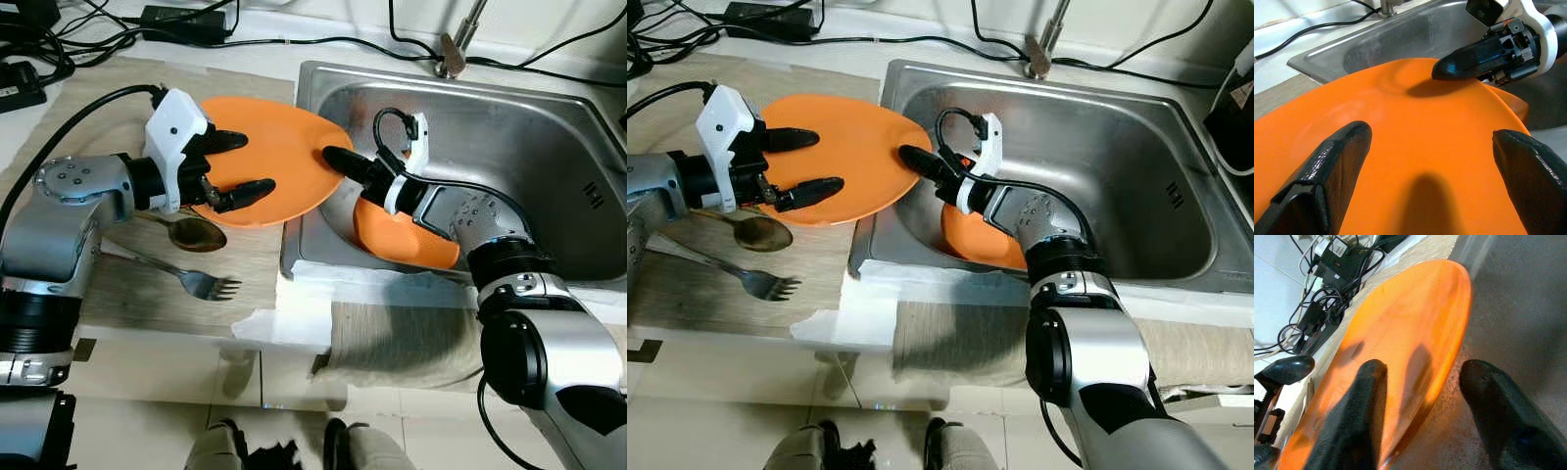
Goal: Kitchen organization
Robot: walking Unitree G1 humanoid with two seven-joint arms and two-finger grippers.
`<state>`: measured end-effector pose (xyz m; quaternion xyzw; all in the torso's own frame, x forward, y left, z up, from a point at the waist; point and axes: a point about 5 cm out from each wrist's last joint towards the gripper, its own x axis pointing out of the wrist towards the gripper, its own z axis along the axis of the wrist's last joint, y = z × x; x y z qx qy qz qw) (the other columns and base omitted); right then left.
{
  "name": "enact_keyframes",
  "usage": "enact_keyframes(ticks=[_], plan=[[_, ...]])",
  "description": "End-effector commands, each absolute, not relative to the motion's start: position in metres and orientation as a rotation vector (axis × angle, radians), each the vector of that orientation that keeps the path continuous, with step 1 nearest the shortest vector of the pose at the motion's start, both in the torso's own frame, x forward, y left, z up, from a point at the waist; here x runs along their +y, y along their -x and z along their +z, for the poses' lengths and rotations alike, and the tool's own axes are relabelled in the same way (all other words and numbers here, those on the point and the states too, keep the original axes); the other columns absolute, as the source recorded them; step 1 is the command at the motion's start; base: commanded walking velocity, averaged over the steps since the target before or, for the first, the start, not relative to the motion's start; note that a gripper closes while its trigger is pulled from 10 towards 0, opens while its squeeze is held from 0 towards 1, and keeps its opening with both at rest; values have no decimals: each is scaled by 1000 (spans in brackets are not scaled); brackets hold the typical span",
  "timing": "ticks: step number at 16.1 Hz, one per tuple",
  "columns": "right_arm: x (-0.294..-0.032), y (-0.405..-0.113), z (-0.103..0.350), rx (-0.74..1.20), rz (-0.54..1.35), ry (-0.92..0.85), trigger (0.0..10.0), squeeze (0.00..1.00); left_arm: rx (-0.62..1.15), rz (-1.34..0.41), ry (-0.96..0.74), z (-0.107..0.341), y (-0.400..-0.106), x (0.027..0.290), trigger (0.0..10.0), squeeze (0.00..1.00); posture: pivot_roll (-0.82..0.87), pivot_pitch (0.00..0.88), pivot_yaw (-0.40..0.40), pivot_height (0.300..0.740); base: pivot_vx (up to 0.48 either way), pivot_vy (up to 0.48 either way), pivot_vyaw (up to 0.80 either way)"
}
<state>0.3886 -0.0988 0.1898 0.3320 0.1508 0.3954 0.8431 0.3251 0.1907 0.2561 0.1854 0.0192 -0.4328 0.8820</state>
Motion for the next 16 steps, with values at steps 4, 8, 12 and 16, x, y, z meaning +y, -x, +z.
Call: enact_keyframes(ticks=[4, 8, 12, 16], plan=[[-106, -391, 194, 291, 823, -713, 0, 0, 35, -924, -392, 258, -321, 189, 10000, 0, -106, 187, -131, 740, 0, 0, 0], [-106, -392, 195, 287, 829, -724, 0, 0, 35, -923, -386, 257, -321, 189, 10000, 0, -106, 186, -130, 740, 0, 0, 0], [-108, -391, 195, 280, 830, -742, 0, 0, 29, -923, -380, 259, -320, 189, 10000, 0, -106, 178, -126, 740, 0, 0, 0], [-108, -390, 192, 276, 835, -754, 0, 0, 20, -916, -375, 260, -321, 190, 10000, 0, -105, 174, -121, 740, 0, 0, 0]])
